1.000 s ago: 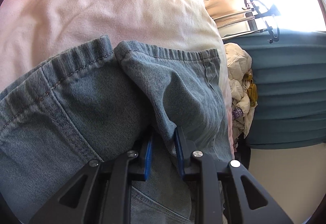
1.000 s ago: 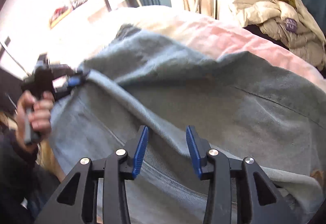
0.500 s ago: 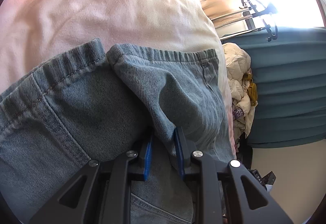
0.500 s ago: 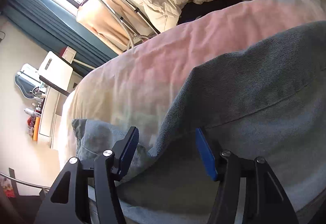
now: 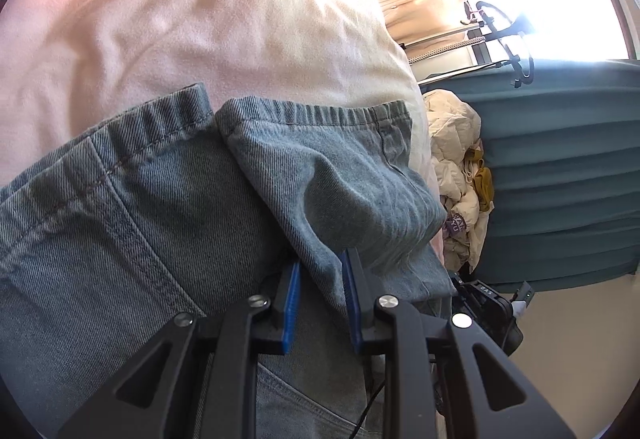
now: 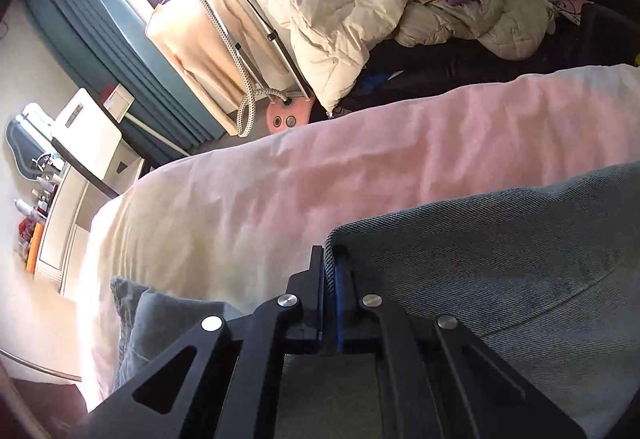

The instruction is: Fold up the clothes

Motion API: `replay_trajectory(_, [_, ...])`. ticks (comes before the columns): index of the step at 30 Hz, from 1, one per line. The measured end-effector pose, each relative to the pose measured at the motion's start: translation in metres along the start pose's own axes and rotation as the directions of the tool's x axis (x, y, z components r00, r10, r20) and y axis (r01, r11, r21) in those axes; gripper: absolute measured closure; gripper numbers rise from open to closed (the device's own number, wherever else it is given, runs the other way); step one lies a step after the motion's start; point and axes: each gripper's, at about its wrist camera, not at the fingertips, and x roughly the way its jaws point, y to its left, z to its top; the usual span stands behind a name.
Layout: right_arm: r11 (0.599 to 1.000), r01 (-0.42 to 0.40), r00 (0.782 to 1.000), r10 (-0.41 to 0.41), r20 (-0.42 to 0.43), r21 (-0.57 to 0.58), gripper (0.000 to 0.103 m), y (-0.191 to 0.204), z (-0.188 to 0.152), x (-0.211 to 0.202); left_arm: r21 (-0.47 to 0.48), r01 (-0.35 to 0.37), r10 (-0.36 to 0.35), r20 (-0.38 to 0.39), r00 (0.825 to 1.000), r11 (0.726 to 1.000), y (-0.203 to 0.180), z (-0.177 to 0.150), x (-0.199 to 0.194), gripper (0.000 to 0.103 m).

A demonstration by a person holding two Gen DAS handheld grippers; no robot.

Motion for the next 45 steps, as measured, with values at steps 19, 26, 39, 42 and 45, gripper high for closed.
replay_trajectory(19, [0.978,-0.162,0.987,0.164,0.003,-0.135,0.051,-0.073,-0.129,-0.117,-0.03,0.067,-0.07,-0.081,0.994,0.997,0.009,0.016,0.03,0.082])
replay_trajectory(26, [0.989,-0.043,0.999,0.046,0.017,-0.144,0.051,-0.139,-0.209,-0.188,-0.052,0.095,-0.097,-0.037,0.995,0.994,0.016,0.015,0.03,0.082])
replay_trajectory(39, [0.986,-0.048,0.996,0.058,0.063,-0.158,0.051,-0.136,-0.216,-0.165,0.152,0.076,-0.084,0.05,0.995,0.986,-0.002,0.056,0.05,0.082])
replay_trajectory(42, [0.983,-0.033,0.997,0.044,0.057,-0.179,0.051,-0.132,-0.218,-0.162,0.213,0.068,-0.087,0.085,0.993,0.975,-0.014,0.059,0.044,0.09])
replay_trajectory(45, [0.988,-0.016,0.998,0.026,0.064,-0.153,0.051,-0.138,-0.218,-0.163,0.228,0.082,-0.117,0.142,0.983,0.97,-0.02,0.058,0.027,0.097])
